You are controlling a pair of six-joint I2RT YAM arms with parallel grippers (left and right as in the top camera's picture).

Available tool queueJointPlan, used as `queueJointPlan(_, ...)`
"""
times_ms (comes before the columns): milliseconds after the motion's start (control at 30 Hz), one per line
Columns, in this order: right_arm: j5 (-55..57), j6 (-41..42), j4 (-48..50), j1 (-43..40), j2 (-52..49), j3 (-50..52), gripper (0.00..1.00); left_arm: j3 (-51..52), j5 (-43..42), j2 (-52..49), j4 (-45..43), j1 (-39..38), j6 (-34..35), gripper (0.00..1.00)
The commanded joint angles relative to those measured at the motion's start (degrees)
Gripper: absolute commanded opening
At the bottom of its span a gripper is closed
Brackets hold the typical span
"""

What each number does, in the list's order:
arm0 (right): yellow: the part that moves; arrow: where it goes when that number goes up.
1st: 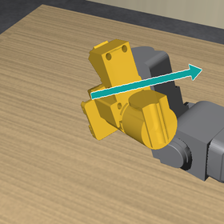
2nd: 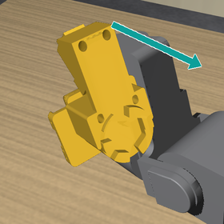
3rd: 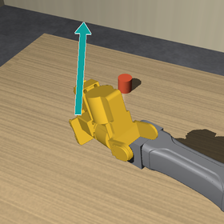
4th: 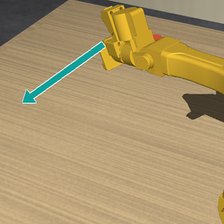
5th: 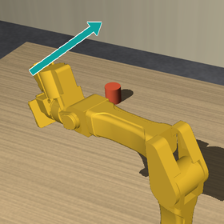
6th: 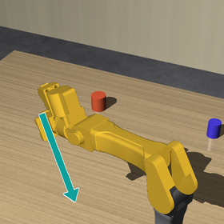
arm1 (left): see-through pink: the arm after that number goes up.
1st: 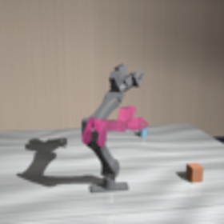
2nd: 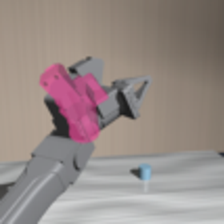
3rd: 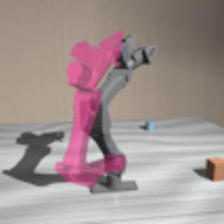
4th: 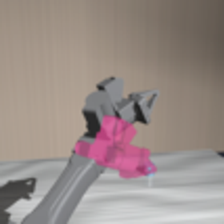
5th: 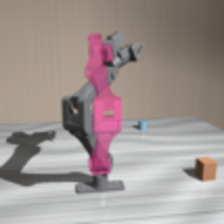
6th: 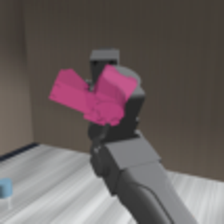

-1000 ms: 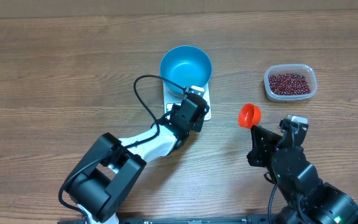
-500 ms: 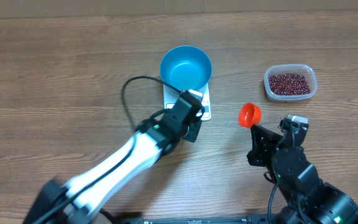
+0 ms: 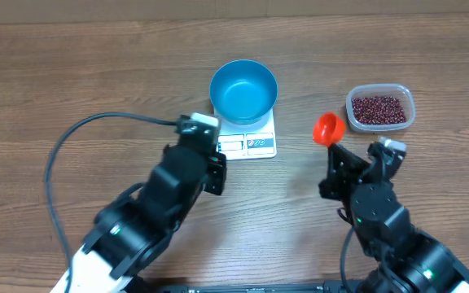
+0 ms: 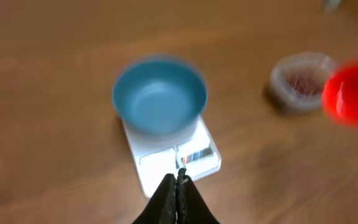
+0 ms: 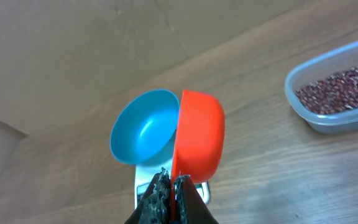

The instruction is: Scoop item into bowl and weigh 150g on scale

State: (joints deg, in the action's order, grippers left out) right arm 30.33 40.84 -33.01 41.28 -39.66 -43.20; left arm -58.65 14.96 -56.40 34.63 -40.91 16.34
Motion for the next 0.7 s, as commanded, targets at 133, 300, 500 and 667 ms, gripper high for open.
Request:
queueJointPlan(133,1.57,-0.26,5.25,-0.28,-6.58,-1.18,0.04,-0.31,-4.28,-17.99,0.76,-3.06,0.39,0.04)
queueJointPlan(300,1.57,-0.46,5.29,-0.28,-7.78,-1.18,0.04,-0.31,-4.31,-30.49,-4.87,-3.06,0.52,0.04)
queueJointPlan(500,1.60,-0.46,5.27,-0.28,-7.78,-1.18,0.04,-0.31,-4.28,-39.65,-10.23,-2.99,0.37,0.04)
queueJointPlan(667,1.57,-0.46,5.25,-0.28,-7.78,-1.18,0.04,-0.31,-2.73,-43.63,-14.93,-2.56,0.37,0.04)
